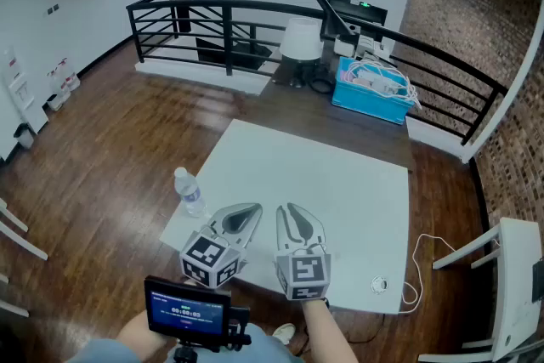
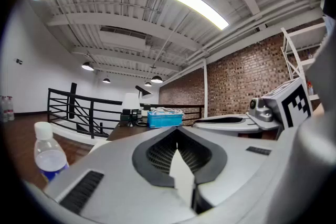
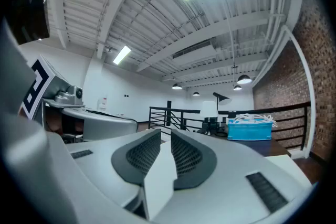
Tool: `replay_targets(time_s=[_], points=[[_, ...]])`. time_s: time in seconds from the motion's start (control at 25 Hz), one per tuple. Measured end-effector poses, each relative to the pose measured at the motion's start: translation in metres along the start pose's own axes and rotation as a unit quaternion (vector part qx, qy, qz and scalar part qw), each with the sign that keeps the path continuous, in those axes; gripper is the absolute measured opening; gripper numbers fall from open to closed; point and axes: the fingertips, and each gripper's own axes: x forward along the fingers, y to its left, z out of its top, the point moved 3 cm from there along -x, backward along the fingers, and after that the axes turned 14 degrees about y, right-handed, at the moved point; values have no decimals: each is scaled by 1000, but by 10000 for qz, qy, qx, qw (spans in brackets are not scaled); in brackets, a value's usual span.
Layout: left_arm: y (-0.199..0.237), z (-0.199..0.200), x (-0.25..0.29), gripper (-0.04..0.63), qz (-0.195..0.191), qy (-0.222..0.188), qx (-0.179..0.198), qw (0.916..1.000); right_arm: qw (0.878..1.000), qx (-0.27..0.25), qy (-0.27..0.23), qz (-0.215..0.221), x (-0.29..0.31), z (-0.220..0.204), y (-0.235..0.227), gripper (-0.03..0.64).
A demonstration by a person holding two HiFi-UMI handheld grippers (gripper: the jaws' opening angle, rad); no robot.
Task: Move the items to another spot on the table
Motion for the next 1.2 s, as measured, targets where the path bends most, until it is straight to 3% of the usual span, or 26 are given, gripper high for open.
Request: replay_targets(time_s=[0.28, 0.6, 0.8, 1.0, 1.2], points=[[57, -22, -39, 12, 507, -87, -168, 9985, 9981, -76, -24, 606, 45, 12, 55, 143], [114, -40, -105, 12, 1239, 4, -642, 9902, 9889, -247, 110, 1463, 93, 18, 145, 207], [144, -54, -126, 12, 1410, 116, -730, 9872, 9890, -194, 53, 1465, 118, 23, 175, 244], [166, -67, -134, 12, 1367, 205, -763, 9875, 9903, -120, 93, 1381, 136, 21, 195, 262], [185, -78, -127, 12, 1260, 189, -695, 9894, 9922, -45, 251, 1222, 152, 13, 200, 325]])
